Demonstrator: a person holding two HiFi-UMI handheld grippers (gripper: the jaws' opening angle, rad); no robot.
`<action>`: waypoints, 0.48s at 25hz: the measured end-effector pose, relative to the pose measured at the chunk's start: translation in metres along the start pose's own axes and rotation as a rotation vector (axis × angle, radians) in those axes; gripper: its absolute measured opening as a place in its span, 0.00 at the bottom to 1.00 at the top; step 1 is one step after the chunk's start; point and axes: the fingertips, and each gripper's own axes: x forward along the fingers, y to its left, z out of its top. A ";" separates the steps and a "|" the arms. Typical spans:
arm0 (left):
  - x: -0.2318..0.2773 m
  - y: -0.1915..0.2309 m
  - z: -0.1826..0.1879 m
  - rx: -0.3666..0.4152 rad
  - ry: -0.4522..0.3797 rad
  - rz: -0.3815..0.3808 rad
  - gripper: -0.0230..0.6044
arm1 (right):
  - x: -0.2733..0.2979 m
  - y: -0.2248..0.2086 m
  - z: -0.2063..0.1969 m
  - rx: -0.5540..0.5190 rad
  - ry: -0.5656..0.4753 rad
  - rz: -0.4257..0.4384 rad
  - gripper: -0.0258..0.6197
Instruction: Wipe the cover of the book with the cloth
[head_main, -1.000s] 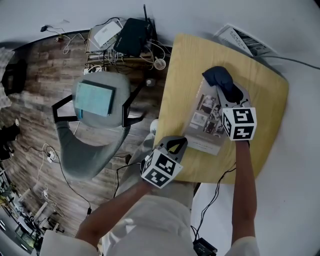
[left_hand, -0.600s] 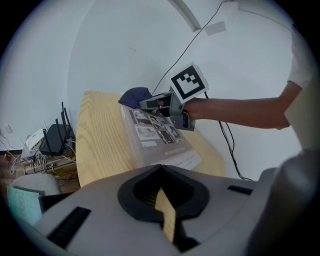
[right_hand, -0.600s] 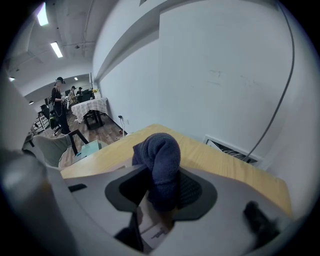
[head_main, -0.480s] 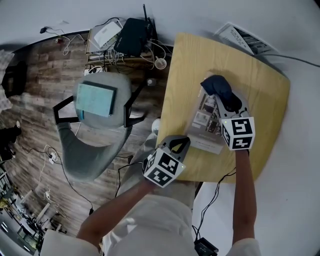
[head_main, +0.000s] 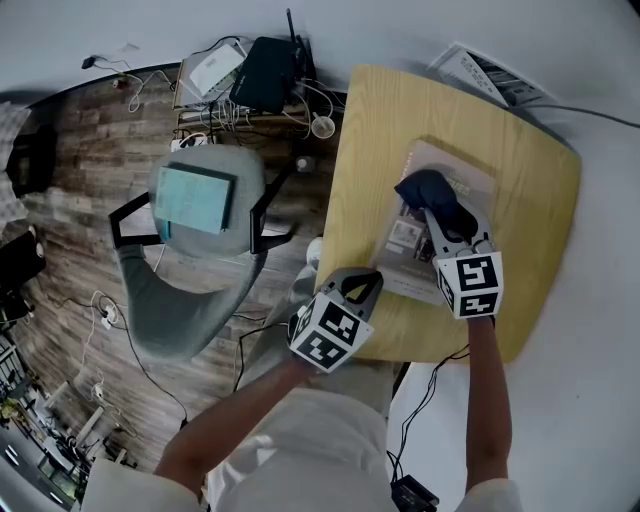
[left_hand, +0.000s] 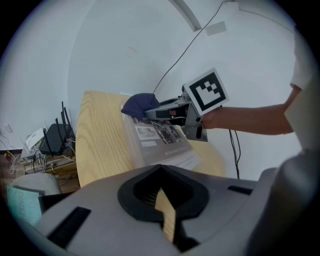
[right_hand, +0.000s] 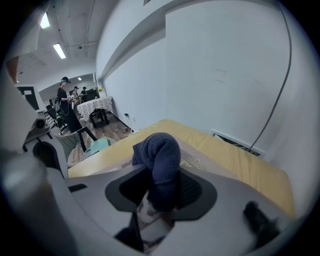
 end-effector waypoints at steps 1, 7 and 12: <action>0.000 0.000 0.000 -0.001 0.000 0.000 0.05 | -0.002 0.003 -0.002 -0.001 0.001 0.004 0.28; 0.001 0.000 -0.001 -0.005 0.002 0.003 0.05 | -0.013 0.025 -0.014 -0.009 0.013 0.037 0.28; 0.003 0.001 0.000 -0.008 -0.002 0.003 0.05 | -0.021 0.043 -0.023 -0.007 0.025 0.063 0.28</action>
